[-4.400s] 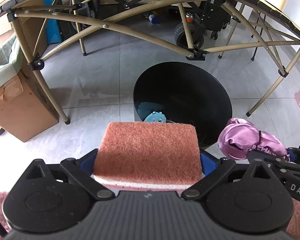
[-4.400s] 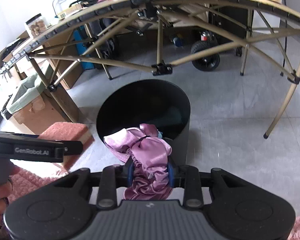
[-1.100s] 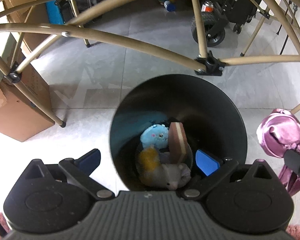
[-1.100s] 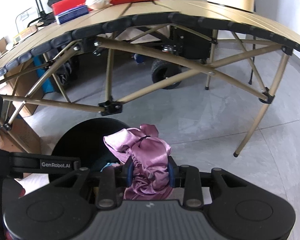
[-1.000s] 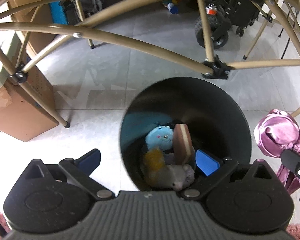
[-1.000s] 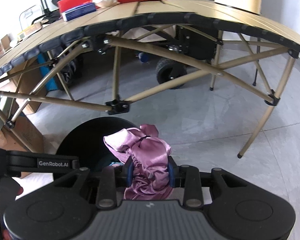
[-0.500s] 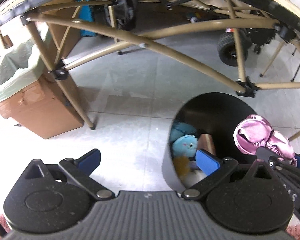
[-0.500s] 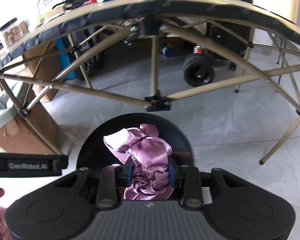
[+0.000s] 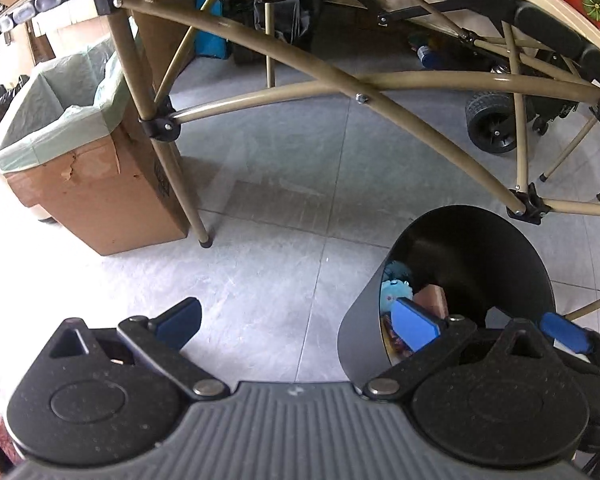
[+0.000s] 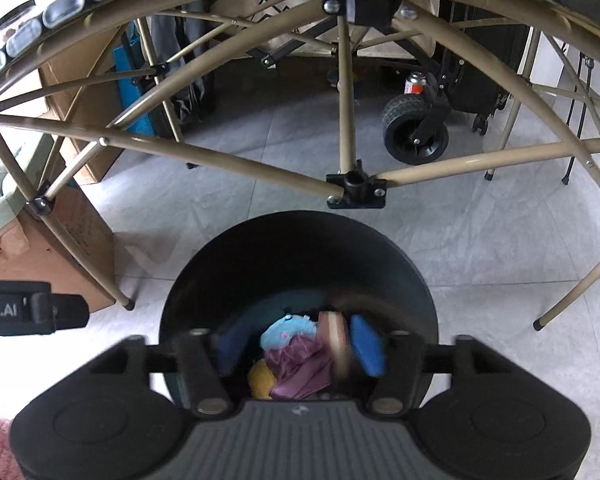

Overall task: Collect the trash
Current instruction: 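Raise both open tools from the bin back toward the table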

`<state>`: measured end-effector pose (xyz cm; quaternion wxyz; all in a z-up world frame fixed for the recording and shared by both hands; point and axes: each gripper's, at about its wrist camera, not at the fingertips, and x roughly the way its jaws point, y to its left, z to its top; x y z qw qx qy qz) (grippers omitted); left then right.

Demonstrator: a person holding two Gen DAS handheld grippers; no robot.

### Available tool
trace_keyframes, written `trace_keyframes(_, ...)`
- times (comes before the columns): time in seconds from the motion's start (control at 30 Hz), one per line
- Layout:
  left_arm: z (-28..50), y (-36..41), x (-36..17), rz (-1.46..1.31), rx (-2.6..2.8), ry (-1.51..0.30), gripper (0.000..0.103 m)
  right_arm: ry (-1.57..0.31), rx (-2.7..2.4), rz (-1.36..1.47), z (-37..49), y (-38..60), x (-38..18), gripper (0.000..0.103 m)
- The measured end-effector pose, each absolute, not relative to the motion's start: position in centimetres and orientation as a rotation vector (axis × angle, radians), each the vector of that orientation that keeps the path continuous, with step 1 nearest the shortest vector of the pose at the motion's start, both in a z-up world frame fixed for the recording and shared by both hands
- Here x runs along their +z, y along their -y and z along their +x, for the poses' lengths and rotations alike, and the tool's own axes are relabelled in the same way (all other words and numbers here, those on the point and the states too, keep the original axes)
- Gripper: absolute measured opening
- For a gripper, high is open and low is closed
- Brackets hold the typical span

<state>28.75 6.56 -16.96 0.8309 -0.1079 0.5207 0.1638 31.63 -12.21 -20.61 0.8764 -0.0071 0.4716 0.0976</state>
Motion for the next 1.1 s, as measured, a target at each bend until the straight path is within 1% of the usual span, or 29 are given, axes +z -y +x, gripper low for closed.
trace_keyframes(0.03,28.8,-6.6,-17.0,-0.233,0.350,-1.106,0.103,-0.982,0.201,-0.014,31.6,12.3,-20.6,0.070)
trace_keyframes(0.1,28.8,-6.5,-16.9,-0.233,0.348,-1.104,0.103,-0.980,0.201,-0.013,31.6,12.5,-20.6,0.077)
trace_keyframes(0.17,28.8,-6.3,-16.9,-0.231,0.340,-1.102,0.103,-0.983,0.206,-0.018,31.6,12.6,-20.6,0.091)
trace_keyframes(0.3,28.9,-6.1,-16.9,-0.229,0.333,-1.103,0.103,-0.984,0.216,-0.024,31.5,12.6,-20.5,0.094)
trace_keyframes(0.37,28.9,-6.1,-16.9,-0.230,0.330,-1.103,0.103,-0.988,0.220,-0.024,31.4,12.7,-20.5,0.102)
trace_keyframes(0.77,28.7,-5.7,-16.4,-0.229,0.305,-1.094,0.103,-0.972,0.227,-0.022,30.9,13.1,-19.9,0.103)
trace_keyframes(1.1,27.3,-4.2,-14.6,-0.207,0.254,-1.035,0.103,-0.916,0.242,-0.009,29.1,15.5,-17.0,0.103)
